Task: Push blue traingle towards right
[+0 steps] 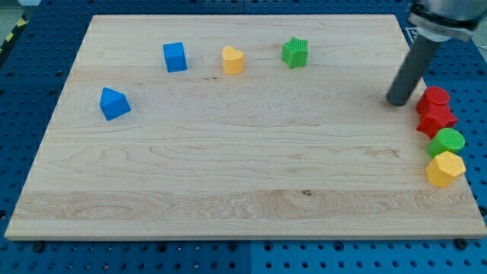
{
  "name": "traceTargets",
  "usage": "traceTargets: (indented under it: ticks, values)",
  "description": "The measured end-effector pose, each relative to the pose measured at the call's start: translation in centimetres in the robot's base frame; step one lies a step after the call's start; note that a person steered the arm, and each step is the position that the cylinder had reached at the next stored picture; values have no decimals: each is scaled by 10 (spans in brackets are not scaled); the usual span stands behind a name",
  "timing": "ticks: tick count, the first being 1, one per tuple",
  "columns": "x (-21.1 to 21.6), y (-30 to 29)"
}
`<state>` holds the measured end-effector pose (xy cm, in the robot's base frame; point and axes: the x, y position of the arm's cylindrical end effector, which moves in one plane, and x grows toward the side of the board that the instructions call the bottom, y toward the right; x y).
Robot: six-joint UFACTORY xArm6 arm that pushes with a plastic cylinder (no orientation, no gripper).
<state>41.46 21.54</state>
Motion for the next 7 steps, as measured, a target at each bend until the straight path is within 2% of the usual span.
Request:
traceTargets:
  ticks: [1, 3, 4, 5, 6, 7]
  values:
    - [0, -51]
    - [43, -97]
    - [88, -100]
    - [132, -77]
    - [135, -34]
    - [153, -22]
